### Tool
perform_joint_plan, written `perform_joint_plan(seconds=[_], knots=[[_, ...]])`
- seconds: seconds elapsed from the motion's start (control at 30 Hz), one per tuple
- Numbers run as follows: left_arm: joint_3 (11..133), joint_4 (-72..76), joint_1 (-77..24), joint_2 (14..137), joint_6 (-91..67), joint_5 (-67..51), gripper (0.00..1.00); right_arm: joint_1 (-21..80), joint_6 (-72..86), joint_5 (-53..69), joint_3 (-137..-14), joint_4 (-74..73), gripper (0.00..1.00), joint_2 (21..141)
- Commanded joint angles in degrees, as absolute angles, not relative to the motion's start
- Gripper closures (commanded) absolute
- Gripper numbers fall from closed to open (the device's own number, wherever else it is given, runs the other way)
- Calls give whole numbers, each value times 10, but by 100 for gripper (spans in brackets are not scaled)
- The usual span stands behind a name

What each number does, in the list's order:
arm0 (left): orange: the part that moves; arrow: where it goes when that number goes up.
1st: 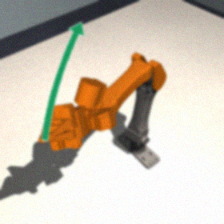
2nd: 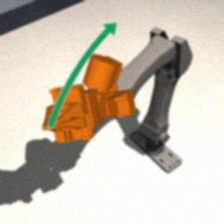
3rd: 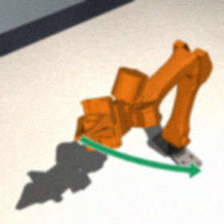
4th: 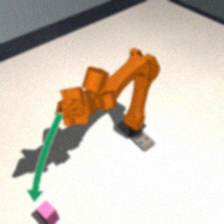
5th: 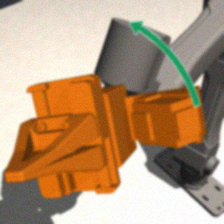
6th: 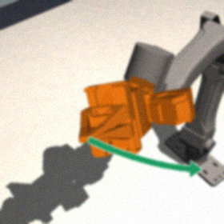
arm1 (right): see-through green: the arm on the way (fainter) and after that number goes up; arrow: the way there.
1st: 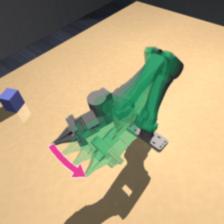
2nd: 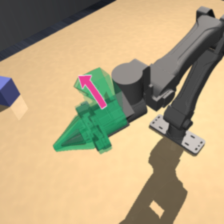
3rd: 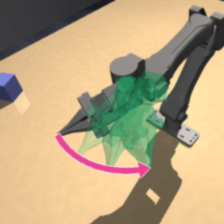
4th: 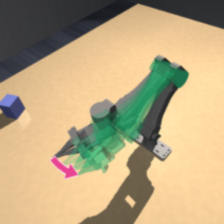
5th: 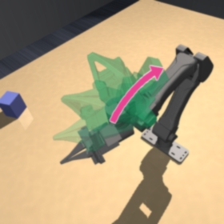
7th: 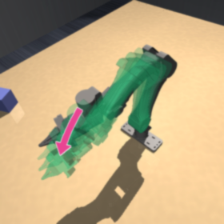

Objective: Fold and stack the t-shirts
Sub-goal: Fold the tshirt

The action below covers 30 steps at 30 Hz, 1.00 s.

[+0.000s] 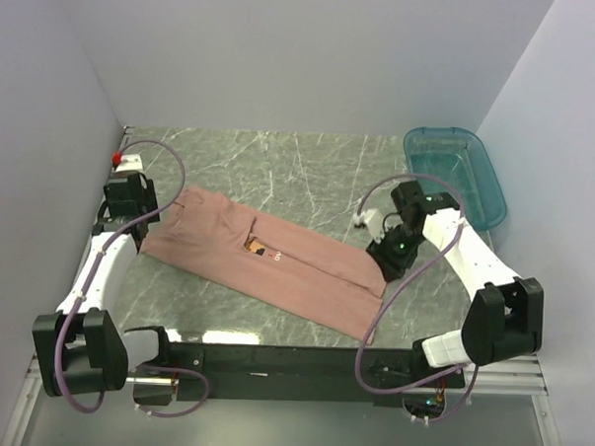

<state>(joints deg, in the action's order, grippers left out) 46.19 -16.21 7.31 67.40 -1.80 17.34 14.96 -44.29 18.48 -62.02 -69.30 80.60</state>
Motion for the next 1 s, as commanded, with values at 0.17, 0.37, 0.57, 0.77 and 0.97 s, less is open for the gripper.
perform_joint_plan(seconds=[0.17, 0.37, 0.57, 0.77, 0.97], knots=[[526, -166, 76, 712, -67, 103, 41, 138, -359, 141, -701, -537, 51, 935], [479, -133, 76, 657, -73, 75, 39, 137, -366, 126, -716, -521, 51, 1000], [437, -118, 74, 616, -75, 73, 37, 141, -367, 120, -719, -526, 51, 1041], [432, -116, 69, 604, -74, 76, 37, 139, -369, 87, -708, -501, 51, 1063], [430, -120, 62, 599, -76, 80, 37, 139, -371, 110, -731, -516, 72, 1091]])
